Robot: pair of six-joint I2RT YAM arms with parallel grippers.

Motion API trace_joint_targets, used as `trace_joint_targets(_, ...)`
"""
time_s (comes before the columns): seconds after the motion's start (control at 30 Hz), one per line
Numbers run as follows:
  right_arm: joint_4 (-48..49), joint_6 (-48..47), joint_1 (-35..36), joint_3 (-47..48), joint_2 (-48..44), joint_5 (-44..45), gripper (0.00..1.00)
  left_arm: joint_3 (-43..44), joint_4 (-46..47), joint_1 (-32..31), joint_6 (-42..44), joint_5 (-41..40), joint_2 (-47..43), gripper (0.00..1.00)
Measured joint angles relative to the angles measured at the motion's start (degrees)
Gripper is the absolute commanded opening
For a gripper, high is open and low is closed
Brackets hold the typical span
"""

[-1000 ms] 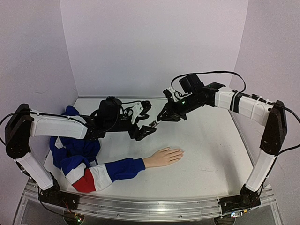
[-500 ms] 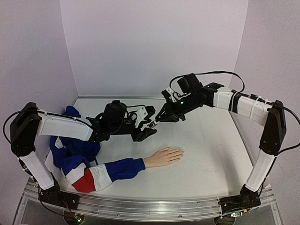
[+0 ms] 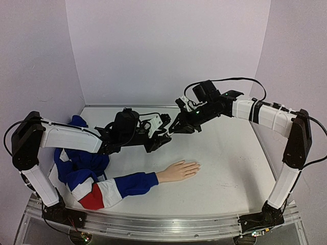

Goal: Paint the nails

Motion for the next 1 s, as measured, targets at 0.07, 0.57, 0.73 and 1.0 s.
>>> trace_joint_targets(0.07, 0.0, 0.13, 0.15, 0.0, 0.0, 0.07, 0.0, 0.0, 0.11, 0.0, 0.07, -0.09, 0.0, 0.5)
trace_joint_targets(0.57, 0.02, 0.39, 0.42, 0.0, 0.0, 0.74, 0.0, 0.0, -0.55, -0.39, 1.42, -1.42, 0.0, 0.33)
trace_joint_targets(0.73, 0.04, 0.76, 0.44, 0.0, 0.0, 0.96, 0.0, 0.02, -1.57, -0.61, 2.67, -1.46, 0.0, 0.19)
trace_joint_targets(1.0, 0.0, 0.31, 0.55, 0.0, 0.0, 1.49, 0.0, 0.42, -2.56, -0.72, 2.25, -1.25, 0.0, 0.0)
